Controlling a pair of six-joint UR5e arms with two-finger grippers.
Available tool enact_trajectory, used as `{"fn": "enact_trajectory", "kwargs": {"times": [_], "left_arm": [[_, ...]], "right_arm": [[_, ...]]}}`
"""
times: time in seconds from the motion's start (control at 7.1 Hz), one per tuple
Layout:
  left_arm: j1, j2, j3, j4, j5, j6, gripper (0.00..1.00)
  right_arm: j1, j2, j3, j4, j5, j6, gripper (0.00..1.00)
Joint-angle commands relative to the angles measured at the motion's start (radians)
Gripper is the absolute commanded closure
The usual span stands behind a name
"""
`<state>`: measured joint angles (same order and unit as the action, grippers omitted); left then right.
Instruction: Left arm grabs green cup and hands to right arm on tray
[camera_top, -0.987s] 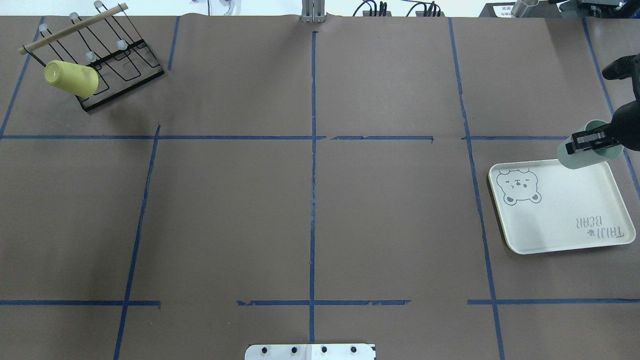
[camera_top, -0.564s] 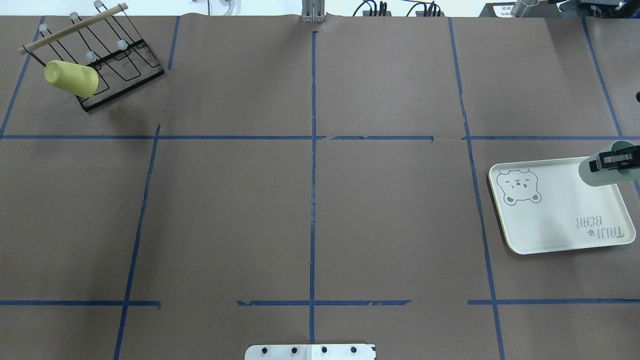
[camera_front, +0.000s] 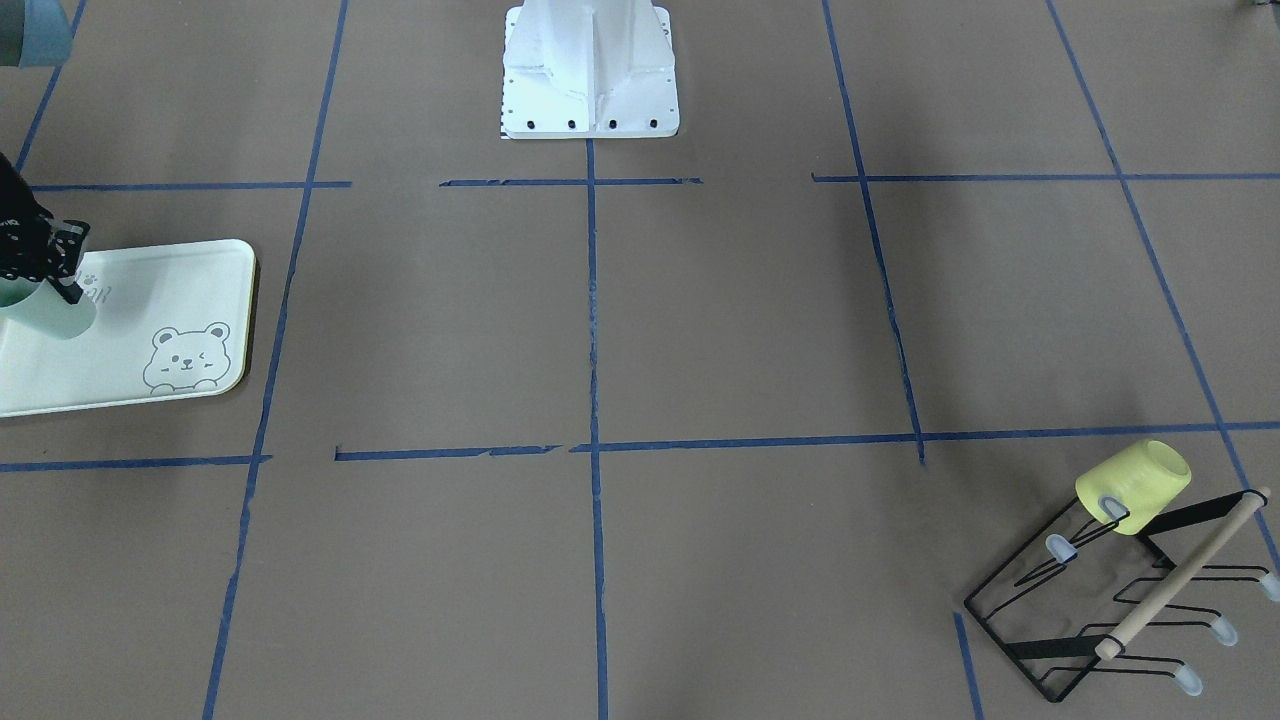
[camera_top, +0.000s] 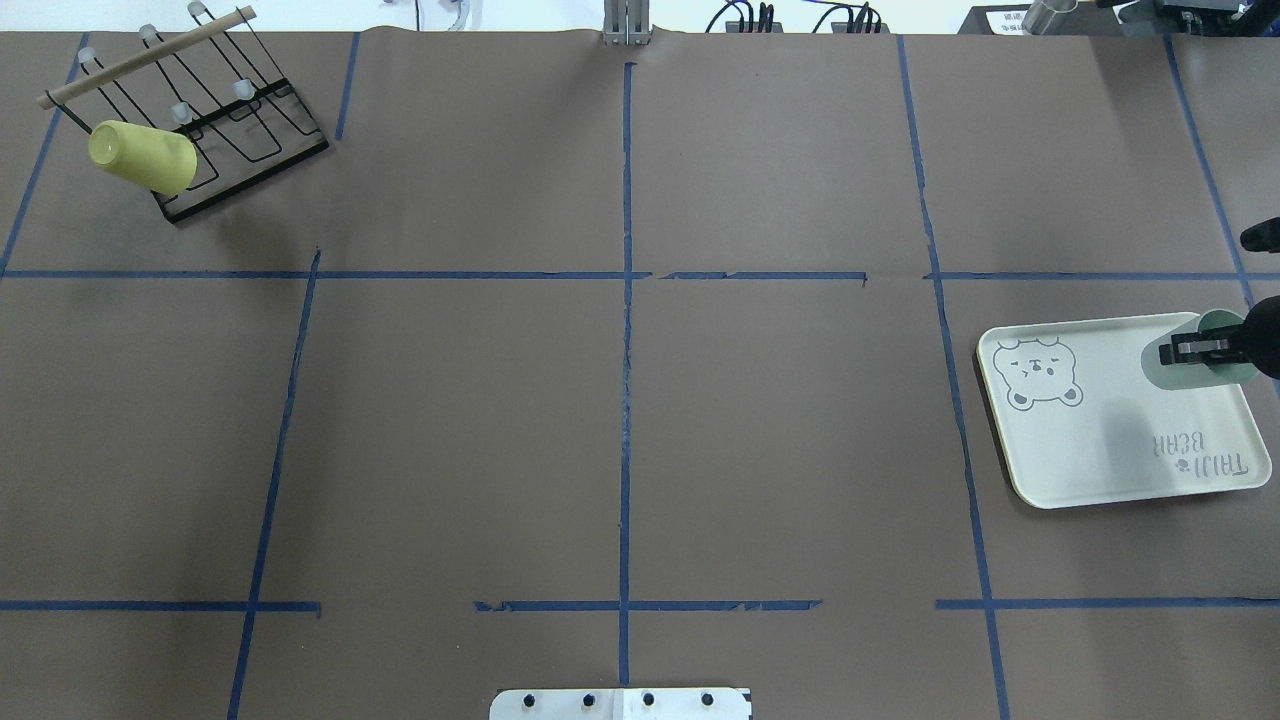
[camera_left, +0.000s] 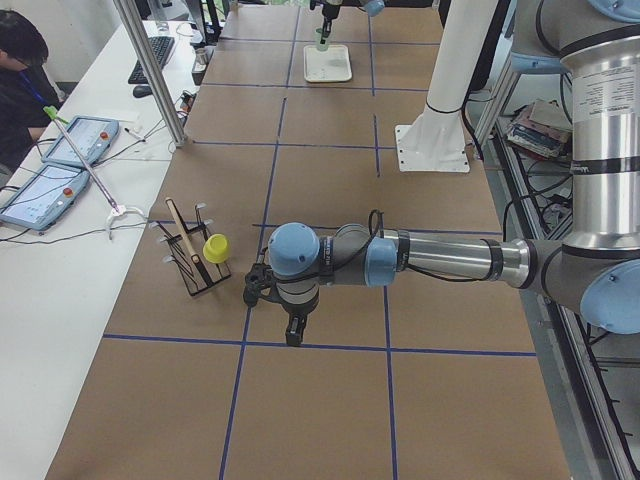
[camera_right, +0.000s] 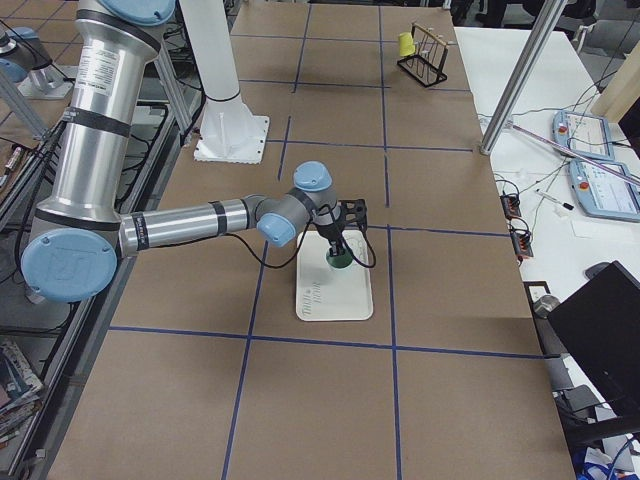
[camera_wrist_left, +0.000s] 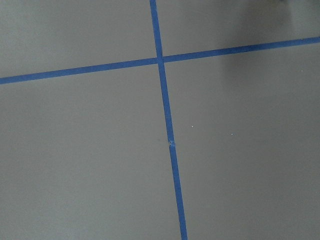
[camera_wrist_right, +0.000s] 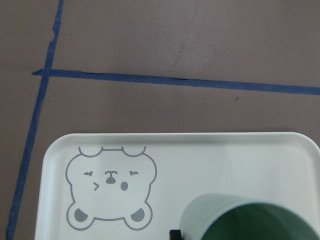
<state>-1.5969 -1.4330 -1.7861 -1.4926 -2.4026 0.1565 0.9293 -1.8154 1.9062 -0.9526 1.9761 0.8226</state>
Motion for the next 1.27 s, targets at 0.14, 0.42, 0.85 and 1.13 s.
{"fn": "enact_trajectory", "kwargs": {"times": [0.14,0.42,0.85,1.13], "left_arm": [[0.000,-0.004,-0.001,0.000,-0.003,-0.002,0.00],[0.000,-0.006,0.001,0.000,-0.003,-0.002,0.00],[0.000,-0.007,-0.001,0.000,-0.004,-0.002,0.00],[0.000,-0.009,-0.003,-0.003,-0.004,-0.026,0.00]], "right_arm": [[-0.079,0.013,-0.052,0.002,-0.017,0.001,0.84],[-0.078,0.011,-0.050,-0.003,-0.017,0.000,0.00],[0.023,0.018,0.025,-0.160,0.138,-0.087,0.00],[0.245,0.039,0.115,-0.478,0.206,-0.486,0.00]]}}
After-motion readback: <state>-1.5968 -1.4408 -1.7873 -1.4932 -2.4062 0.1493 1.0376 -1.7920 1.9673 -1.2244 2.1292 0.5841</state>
